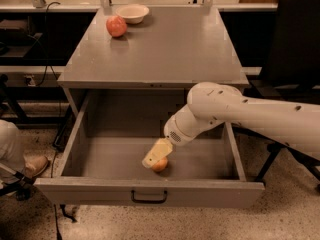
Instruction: Pick orange from top drawer and place on counter
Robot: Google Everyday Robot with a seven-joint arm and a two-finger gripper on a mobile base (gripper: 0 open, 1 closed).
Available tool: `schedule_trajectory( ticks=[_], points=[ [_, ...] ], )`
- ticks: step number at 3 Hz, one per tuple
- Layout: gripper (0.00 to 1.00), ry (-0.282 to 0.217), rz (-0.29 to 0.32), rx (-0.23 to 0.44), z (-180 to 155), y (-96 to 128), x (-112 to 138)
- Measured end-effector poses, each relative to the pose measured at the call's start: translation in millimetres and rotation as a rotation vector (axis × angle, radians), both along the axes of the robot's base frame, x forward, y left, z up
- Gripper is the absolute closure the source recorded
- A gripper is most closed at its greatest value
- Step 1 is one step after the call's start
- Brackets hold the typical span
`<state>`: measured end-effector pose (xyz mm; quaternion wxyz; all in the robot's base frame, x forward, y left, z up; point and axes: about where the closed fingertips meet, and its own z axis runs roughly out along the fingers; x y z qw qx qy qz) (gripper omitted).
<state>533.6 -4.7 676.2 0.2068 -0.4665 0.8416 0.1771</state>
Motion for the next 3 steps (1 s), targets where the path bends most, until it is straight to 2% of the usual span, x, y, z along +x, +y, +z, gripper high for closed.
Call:
schedule_trajectory(
  ticks=[2,3],
  points=[
    [0.0,-0.02,-0.019,0.021,-35.3,-7.0,3.0],
    [0.03,-0.012,-0.027,0.032,-51.4,-9.0,-2.4]
  ],
)
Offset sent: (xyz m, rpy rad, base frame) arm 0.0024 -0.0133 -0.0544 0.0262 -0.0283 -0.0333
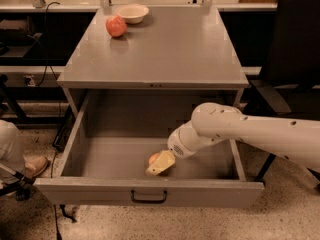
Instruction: Pick orange from top drawer and place on counter
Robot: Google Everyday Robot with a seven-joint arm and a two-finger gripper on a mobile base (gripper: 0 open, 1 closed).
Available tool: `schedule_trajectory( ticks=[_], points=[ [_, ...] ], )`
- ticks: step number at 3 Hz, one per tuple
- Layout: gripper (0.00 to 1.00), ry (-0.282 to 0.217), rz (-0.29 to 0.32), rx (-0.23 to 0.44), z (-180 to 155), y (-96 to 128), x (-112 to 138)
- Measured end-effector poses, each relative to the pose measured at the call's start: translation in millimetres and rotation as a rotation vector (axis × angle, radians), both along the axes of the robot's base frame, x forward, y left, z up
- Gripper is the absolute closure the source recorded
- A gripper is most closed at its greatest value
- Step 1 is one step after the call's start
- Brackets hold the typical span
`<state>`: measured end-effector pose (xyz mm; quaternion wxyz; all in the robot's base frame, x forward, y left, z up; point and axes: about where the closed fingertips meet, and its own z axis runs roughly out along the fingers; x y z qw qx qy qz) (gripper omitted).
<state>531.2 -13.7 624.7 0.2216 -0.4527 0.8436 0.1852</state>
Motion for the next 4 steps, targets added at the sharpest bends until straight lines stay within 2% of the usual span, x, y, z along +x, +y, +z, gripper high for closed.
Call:
schedule_trajectory(
  ticks=[2,3,4],
  points=[
    [0.5,0.001,0.016,0.034,-5.8,8.3,-9.8],
    [0.72,-0.002,0.033,0.073,-2.3,13.7,-13.4],
    [0.95,-0.027,0.06,0.172,17.3,15.6,-11.8]
  ],
)
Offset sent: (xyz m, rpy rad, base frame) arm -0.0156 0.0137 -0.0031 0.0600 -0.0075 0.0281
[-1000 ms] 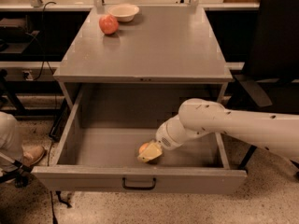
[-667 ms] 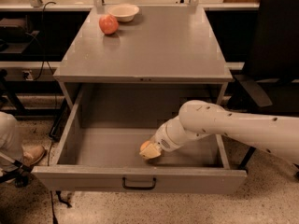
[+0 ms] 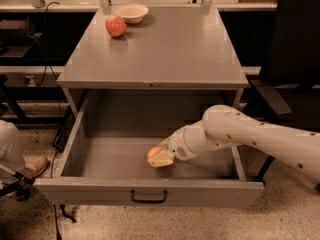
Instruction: Pick orange from top drawer and place on counter
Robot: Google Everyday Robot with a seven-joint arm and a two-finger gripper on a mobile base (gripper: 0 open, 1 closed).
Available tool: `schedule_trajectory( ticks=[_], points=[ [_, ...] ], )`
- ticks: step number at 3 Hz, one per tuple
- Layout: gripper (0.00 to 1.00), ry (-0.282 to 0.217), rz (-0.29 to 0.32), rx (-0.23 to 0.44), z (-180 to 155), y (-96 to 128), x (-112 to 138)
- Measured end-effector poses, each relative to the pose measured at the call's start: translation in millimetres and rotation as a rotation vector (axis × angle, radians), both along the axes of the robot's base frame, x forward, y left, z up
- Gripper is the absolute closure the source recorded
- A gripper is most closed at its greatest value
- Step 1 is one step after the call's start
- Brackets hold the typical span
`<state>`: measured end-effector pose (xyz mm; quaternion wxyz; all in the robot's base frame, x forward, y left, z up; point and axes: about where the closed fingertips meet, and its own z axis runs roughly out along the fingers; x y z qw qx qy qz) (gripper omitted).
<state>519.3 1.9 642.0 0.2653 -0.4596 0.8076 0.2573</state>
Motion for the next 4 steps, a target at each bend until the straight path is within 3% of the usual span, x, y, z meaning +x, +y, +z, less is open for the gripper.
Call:
schedule_trajectory(
  ticks=[1,2,3,4],
  points=[
    [1.0,-0.093,0.029,0.177,56.8,-28.3,18.6],
    [1.0,-0.194,0.041,0.264,104.6,-58.7,41.4],
    [1.0,-0.293,0.039,0.287,148.3,-83.9,56.9],
    [1.0,-0.316,0.037,0.296,159.0,-86.0,62.7]
  ],
)
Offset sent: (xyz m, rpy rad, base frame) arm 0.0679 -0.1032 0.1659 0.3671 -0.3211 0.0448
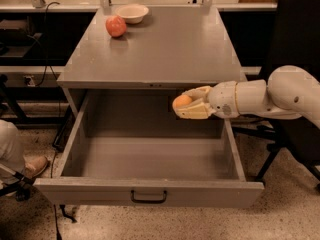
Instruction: Pick orange from top drawer and place on counter
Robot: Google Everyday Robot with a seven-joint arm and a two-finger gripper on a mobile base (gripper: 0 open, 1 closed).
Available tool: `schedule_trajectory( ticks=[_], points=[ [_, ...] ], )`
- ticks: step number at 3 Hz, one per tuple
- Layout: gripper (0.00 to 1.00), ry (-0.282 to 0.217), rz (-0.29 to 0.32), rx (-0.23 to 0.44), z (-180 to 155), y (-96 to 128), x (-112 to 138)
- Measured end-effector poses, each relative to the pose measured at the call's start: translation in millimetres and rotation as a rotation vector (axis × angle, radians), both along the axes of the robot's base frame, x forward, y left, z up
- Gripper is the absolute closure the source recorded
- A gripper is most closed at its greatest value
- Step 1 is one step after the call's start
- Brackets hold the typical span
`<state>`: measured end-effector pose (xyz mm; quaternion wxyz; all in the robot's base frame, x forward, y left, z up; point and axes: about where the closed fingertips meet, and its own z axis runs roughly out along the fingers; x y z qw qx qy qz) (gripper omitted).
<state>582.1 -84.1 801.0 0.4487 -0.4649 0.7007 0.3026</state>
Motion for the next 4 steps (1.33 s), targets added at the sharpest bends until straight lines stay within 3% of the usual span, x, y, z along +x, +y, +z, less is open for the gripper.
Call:
schedule_trajectory(
  ticks=[1,2,3,4],
  points=[
    [1.0,-0.008,0.0,0.009,4.2,1.6,2.5],
    [1.0,-0.096,-0.032,0.015,46.8,-3.6,22.0],
    [1.0,-0.187,-0.079,-0.007,90.1,-3.2,55.6],
    [1.0,-0.205,-0.139,-0.015,106.3,3.2,101.1]
  ],
)
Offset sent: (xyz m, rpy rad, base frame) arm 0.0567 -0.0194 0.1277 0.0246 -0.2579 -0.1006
